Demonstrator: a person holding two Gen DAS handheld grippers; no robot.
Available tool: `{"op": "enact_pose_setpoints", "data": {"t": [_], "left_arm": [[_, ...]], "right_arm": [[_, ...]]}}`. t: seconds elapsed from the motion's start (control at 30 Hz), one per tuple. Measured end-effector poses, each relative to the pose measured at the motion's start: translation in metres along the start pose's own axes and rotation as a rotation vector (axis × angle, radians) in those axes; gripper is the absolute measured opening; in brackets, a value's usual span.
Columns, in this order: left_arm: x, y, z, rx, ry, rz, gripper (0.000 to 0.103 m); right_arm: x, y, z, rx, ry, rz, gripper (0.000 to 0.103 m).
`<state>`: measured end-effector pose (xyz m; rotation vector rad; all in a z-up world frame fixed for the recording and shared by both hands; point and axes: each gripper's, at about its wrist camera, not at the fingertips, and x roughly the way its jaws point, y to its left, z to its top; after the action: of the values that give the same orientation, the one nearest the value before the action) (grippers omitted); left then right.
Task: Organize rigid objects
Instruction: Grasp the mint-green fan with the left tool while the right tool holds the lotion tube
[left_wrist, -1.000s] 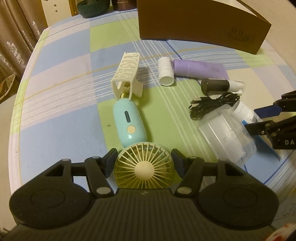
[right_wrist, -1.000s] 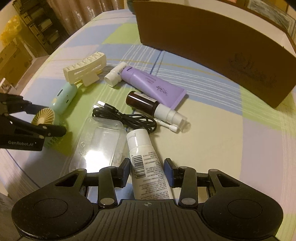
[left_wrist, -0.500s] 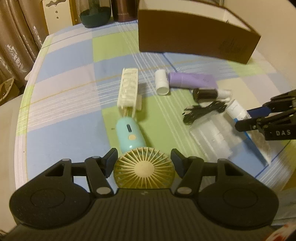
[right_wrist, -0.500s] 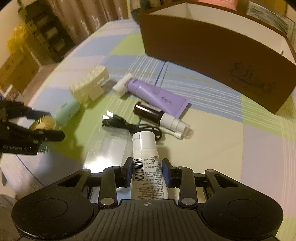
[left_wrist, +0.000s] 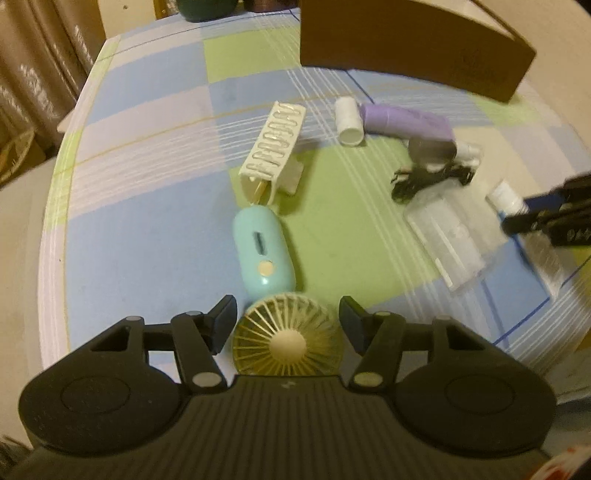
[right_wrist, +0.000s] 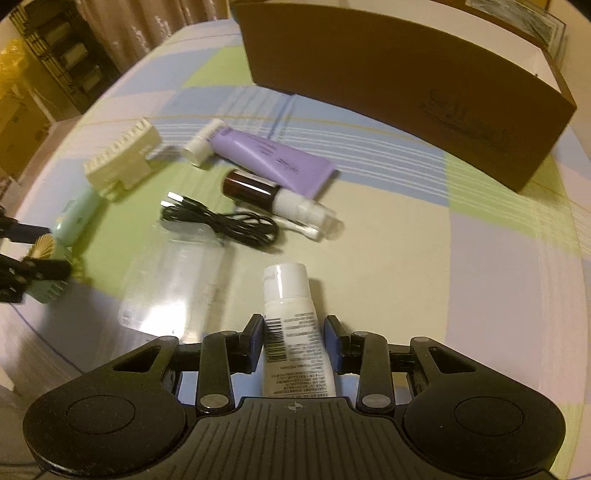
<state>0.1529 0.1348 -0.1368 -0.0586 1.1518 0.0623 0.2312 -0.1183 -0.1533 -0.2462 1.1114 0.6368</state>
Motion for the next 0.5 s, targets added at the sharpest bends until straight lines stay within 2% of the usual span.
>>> {"op": "enact_pose_setpoints", "data": {"t": [0.13, 0.23, 0.27, 0.4, 0.5], "left_arm": [[0.001, 0.008, 0.011, -0.069, -0.013, -0.008, 0.058], [0.011, 0.007, 0.015, -0.070, 0.006, 0.018, 0.044], [0.015, 0.008, 0.016, -0.078, 0.016, 0.022, 0.037], [0.024, 0.004, 0.016, -0.060, 0.029, 0.048, 0.030], [0.023, -0.001, 0.014, -0.029, 0.029, 0.063, 0.030]], "right_arm": [[0.001, 0.003, 0.000, -0.014, -0.001, -0.013, 0.038], [0.002, 0.008, -0.001, -0.038, -0.004, -0.031, 0.038], [0.003, 0.009, -0.001, -0.042, -0.005, -0.035, 0.038], [0.005, 0.012, -0.003, -0.058, -0.009, -0.053, 0.037], [0.004, 0.013, -0.004, -0.054, -0.017, -0.059, 0.034]]}}
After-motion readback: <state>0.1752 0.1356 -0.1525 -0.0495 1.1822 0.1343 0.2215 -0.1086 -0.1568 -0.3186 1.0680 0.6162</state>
